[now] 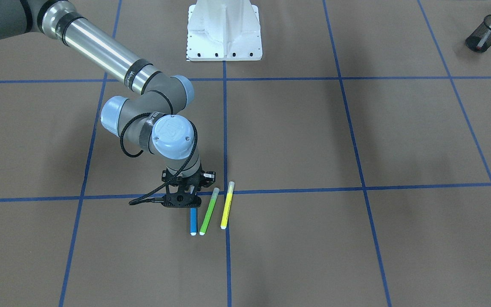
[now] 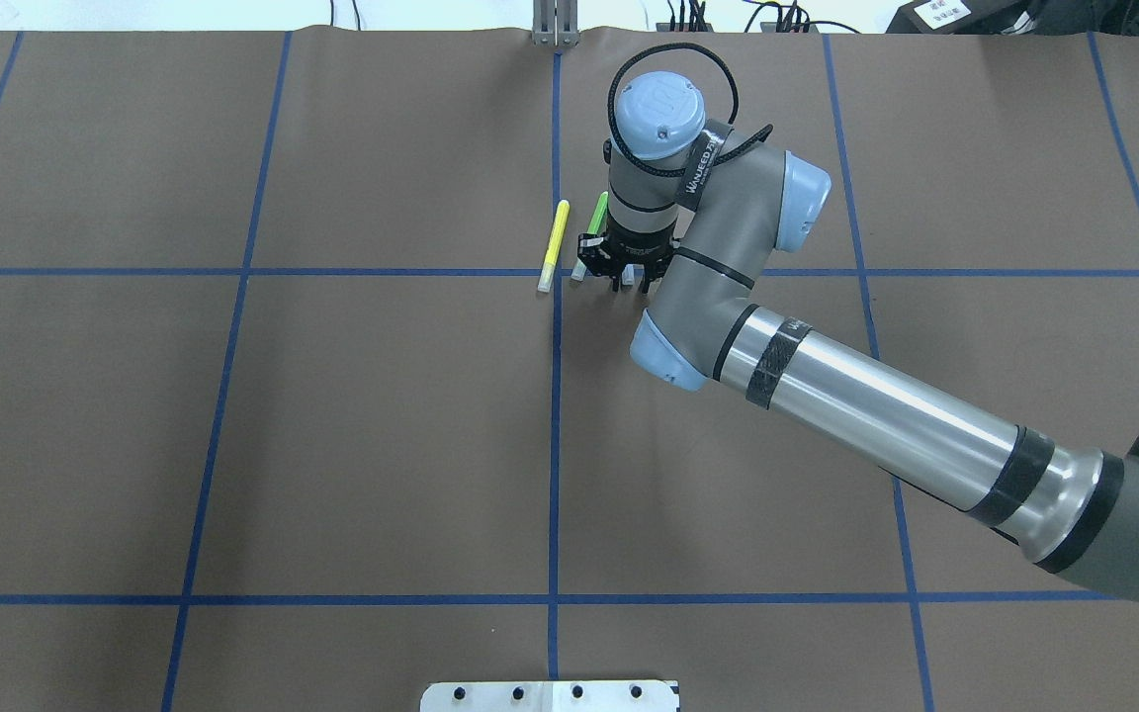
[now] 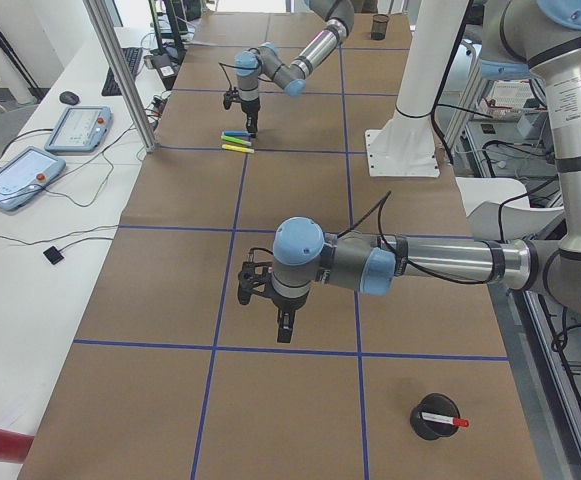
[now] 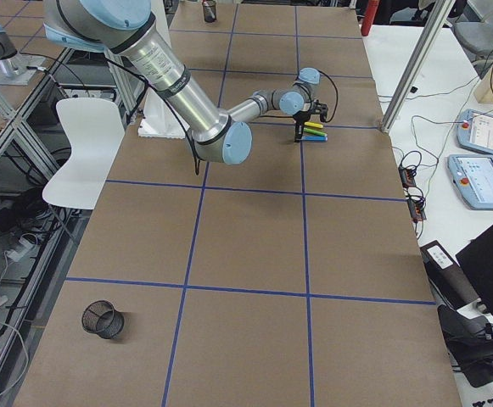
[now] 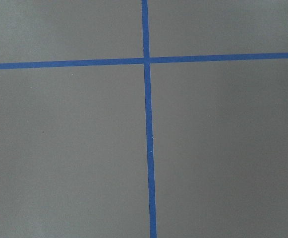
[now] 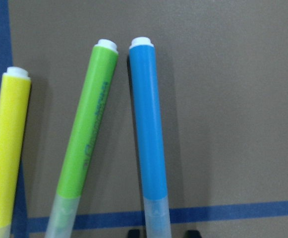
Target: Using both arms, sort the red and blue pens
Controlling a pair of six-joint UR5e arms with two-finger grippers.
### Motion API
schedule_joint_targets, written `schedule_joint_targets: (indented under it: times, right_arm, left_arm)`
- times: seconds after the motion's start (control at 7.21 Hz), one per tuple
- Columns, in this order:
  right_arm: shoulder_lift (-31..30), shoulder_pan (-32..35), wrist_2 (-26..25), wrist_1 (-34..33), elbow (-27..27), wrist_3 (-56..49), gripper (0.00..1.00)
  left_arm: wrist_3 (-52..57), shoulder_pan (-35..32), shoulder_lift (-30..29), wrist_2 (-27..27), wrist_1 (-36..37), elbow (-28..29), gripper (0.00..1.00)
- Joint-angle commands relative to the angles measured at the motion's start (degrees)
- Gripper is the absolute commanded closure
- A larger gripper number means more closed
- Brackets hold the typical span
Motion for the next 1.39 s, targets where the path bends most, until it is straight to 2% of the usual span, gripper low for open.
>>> schedule_joint_targets:
  times: [0.0,1.11,1.25]
  right_arm:
    - [-0.1,-0.1,0.1,0.0,0.0,0.1,1.00]
    - [-0.8,3.2,2.8,-5.2,7.4,-1.5,1.00]
    - [-1.9,4.0,3.1,-9.8,10.6,-6.5,1.00]
  left_arm:
    - [0.0,0.0,0.0,0.0,0.0,-0.1,0.00]
    - [0.1,0.0,0.0,-1.5,0.0,-0.1,0.00]
    - [0.2,0.0,0.2,-1.5,0.0,-0.1,0.00]
